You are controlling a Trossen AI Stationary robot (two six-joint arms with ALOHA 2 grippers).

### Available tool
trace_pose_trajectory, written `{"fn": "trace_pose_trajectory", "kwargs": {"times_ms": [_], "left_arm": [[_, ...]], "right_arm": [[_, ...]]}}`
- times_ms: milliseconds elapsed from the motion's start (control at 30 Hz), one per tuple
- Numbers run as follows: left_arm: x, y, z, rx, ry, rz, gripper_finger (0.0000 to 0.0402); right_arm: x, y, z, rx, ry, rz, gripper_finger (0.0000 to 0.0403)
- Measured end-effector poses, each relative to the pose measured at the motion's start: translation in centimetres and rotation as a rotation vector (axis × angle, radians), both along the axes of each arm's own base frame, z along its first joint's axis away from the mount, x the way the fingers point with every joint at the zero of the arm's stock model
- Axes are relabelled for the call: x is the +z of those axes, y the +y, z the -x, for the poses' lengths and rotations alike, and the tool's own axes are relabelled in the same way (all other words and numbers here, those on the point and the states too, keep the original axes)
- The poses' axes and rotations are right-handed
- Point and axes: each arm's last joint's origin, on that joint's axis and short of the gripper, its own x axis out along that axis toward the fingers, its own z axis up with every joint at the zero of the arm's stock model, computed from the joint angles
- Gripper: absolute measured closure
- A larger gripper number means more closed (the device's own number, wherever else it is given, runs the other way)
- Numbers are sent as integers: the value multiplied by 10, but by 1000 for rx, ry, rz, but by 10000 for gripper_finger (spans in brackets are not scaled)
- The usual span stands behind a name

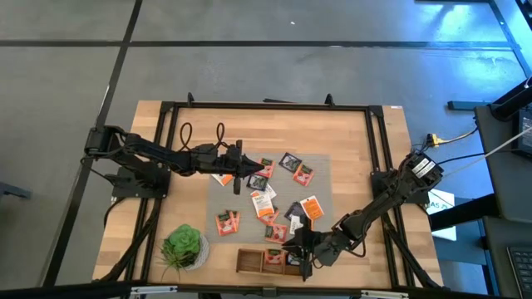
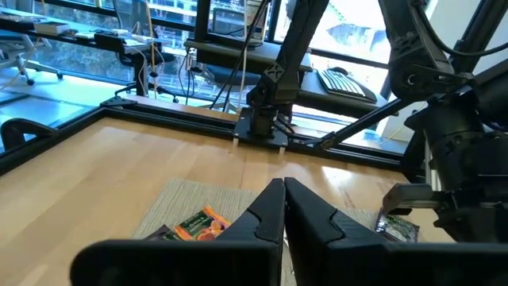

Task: Pick & Place Tea
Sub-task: Put the orange tea bag into the middle section of the wooden organizer, then put the white and orange tea bag into the left section of the wooden organizer

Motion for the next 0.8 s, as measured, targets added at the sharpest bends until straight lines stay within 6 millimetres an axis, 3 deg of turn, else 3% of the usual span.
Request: {"fn": "trace_pose_trajectory", "kwargs": {"times_ms": [333, 567, 800], "left_arm": [[-7, -3, 0, -30, 69, 54, 393], [-21, -18, 3, -86, 213, 7, 399], [-29, -25, 5, -43, 299, 68, 397]], "right_arm": [[9, -7, 1, 61, 3, 120, 334], [28, -57, -6, 14, 148, 135, 334], [20, -104, -25, 39, 239, 244, 334]]}}
